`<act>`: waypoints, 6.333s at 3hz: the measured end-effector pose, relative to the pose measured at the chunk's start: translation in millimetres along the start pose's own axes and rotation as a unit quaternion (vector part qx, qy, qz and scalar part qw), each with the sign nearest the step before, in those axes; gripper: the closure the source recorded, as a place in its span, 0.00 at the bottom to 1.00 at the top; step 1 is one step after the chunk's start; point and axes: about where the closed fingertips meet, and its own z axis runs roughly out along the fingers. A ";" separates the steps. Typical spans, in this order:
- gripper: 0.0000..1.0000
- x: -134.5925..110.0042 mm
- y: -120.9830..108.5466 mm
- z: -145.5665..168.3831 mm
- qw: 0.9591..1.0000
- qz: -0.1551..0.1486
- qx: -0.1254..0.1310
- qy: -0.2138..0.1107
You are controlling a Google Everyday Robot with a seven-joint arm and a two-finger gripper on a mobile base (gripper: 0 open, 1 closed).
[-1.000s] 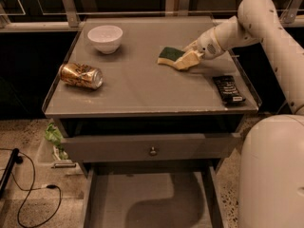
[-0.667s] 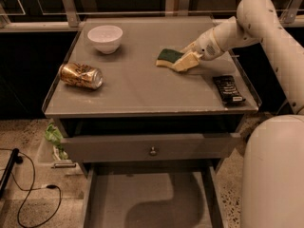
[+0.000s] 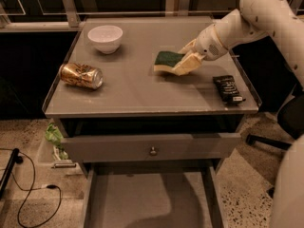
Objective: Place sponge into middle drawer
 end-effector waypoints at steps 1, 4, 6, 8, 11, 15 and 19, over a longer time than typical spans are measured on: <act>1.00 -0.8 32.0 -17.6 0.999 -0.030 0.002 0.012; 1.00 84.4 144.2 -86.7 0.997 -0.055 0.047 -0.011; 1.00 151.5 220.4 -111.8 0.997 -0.042 0.061 -0.014; 1.00 195.4 239.8 -78.1 0.999 -0.011 0.049 0.001; 1.00 346.3 258.0 103.4 0.998 0.057 -0.026 0.018; 1.00 370.3 229.4 215.2 0.998 0.046 -0.019 -0.046; 0.81 400.2 259.2 297.2 0.999 -0.005 -0.026 -0.029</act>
Offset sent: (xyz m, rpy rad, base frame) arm -0.1301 -0.0499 0.0092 -0.0497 -0.1372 0.0551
